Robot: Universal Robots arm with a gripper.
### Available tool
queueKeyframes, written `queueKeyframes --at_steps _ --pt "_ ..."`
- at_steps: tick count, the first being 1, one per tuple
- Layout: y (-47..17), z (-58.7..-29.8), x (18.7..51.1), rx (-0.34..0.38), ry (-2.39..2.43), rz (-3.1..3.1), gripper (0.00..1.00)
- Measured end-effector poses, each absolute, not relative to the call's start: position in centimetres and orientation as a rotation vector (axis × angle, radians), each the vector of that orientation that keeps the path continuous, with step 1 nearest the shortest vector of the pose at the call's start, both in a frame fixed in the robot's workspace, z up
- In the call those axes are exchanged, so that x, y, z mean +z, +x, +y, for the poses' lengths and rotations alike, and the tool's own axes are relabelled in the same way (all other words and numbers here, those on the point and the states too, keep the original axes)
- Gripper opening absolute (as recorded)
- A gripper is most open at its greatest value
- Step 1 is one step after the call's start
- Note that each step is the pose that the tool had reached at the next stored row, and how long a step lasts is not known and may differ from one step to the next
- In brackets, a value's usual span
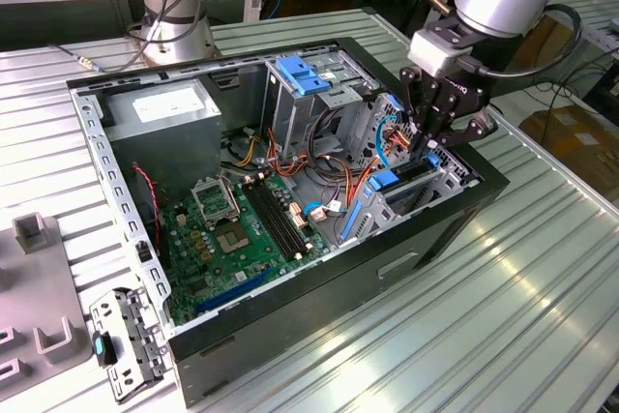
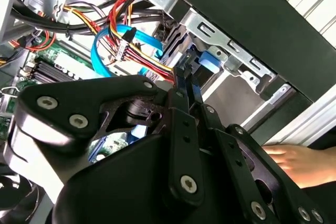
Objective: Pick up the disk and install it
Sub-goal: 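Insert the first disk wire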
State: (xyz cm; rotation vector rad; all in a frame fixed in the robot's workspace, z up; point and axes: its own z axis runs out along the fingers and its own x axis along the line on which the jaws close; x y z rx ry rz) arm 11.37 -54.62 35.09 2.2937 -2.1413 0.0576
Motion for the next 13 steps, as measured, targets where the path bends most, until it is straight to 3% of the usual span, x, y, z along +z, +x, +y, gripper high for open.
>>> queueKeyframes --at_steps 13 --pt "11.36 -54.62 35.03 0.057 2.23 -2.206 0.16"
